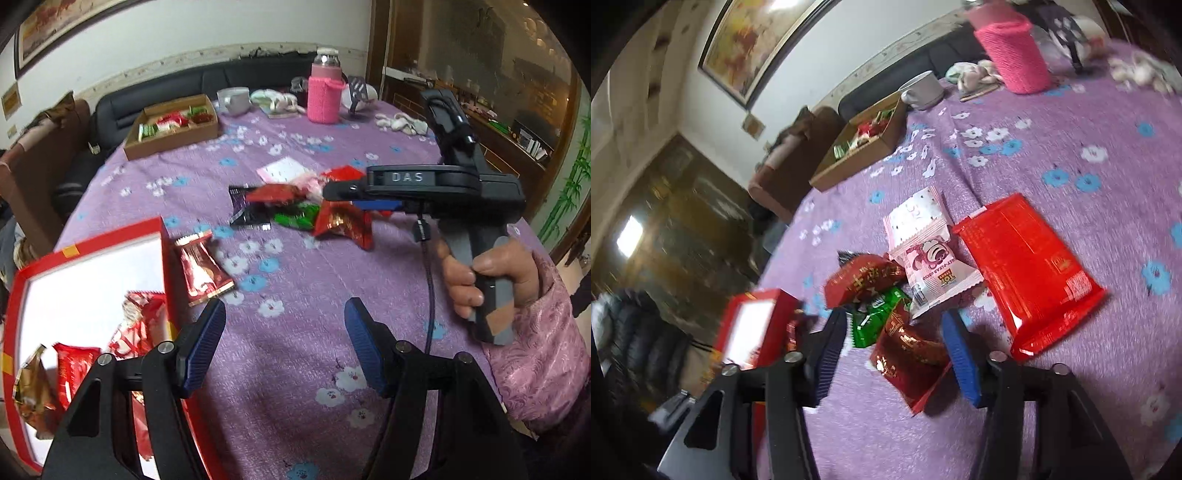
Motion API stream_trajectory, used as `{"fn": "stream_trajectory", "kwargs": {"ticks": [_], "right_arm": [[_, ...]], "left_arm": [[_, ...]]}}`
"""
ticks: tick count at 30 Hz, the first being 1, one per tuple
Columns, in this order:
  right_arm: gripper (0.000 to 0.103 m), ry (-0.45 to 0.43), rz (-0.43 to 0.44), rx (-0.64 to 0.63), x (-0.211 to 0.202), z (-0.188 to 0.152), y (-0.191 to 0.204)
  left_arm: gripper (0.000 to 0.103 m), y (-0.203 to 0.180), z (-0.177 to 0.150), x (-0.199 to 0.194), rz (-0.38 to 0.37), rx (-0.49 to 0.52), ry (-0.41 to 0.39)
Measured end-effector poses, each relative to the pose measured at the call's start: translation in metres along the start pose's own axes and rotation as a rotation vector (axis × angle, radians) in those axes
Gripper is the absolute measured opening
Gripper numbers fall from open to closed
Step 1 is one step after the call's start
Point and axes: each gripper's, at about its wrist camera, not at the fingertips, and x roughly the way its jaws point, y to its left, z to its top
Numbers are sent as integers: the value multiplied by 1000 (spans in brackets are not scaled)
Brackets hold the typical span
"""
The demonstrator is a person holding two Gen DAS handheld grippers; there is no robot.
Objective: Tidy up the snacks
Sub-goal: 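Grasp a red gold-lettered packet with the right tool while the left tool grasps another red packet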
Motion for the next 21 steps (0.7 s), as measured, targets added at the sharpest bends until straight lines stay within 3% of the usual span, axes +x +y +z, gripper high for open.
{"fn": "stream_trajectory", "kwargs": {"ticks": [5, 6, 8, 9, 12, 13, 16, 21], "right_arm": [[62, 48, -135, -155, 15, -11, 18], [56, 48, -182, -208, 18, -15, 22], [36, 35, -278, -298, 22, -22, 31], [34, 30, -299, -310, 22, -23, 31], [21, 17, -252, -216, 11, -16, 16], [17, 17, -198, -135, 5, -11, 4], [14, 22, -67, 49, -5, -2, -26], [13, 58, 80, 221, -5, 1, -52]], "left_arm": [[66, 6, -3, 12, -62, -78, 56], [66, 7, -2, 13, -62, -93, 60], [66, 11, 2, 15, -57, -117, 63], [66, 13, 7, 15, -51, -129, 62], [66, 16, 25, 20, 0, -121, 50], [66, 15, 31, 22, 13, -110, 44], [66, 10, 54, 37, 62, -56, 34], [66, -3, 89, 84, 154, 40, 70]]}}
